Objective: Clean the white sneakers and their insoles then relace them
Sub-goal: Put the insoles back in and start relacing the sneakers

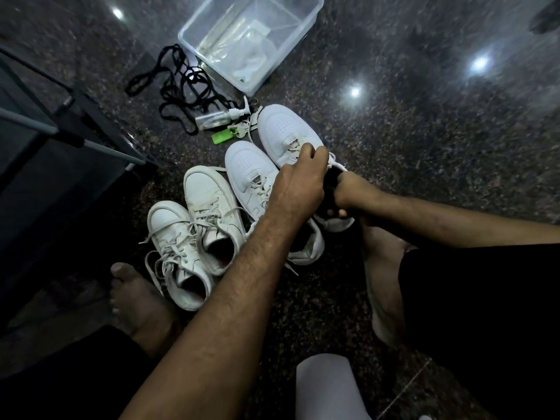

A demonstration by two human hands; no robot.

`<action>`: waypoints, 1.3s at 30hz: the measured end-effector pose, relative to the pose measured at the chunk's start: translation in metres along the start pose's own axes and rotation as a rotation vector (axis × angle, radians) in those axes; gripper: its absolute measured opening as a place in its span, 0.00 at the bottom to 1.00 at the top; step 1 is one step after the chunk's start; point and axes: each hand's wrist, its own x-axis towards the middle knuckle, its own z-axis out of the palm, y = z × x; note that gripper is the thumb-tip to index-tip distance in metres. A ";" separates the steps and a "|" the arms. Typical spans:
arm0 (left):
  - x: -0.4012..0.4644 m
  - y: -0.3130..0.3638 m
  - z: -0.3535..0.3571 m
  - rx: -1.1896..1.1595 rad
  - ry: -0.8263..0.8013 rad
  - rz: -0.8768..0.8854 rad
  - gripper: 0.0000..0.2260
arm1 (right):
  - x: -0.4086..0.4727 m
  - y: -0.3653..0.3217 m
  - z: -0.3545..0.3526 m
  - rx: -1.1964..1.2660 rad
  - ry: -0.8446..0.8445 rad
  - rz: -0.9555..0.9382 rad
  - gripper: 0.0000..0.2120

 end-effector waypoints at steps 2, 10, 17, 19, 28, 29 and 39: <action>0.000 0.002 0.003 -0.008 0.007 0.001 0.07 | 0.003 -0.001 -0.002 -0.110 -0.007 -0.020 0.13; -0.005 0.005 0.004 0.000 0.019 -0.088 0.08 | 0.007 -0.007 -0.008 -0.614 -0.086 -0.094 0.08; -0.002 -0.008 0.001 -0.102 0.018 -0.126 0.09 | -0.044 0.003 -0.035 -1.193 0.123 -0.551 0.18; -0.001 -0.008 0.002 -0.110 0.027 -0.126 0.10 | -0.053 0.015 -0.038 -1.244 0.197 -0.798 0.10; -0.003 -0.004 0.002 -0.101 0.043 -0.127 0.10 | -0.026 0.016 -0.044 -1.423 -0.177 -0.903 0.07; -0.003 -0.004 0.002 -0.099 0.037 -0.129 0.10 | -0.024 0.007 -0.042 -1.460 -0.229 -0.863 0.05; -0.005 -0.005 0.000 -0.122 0.020 -0.155 0.10 | -0.018 -0.006 -0.028 -1.436 -0.122 -1.036 0.16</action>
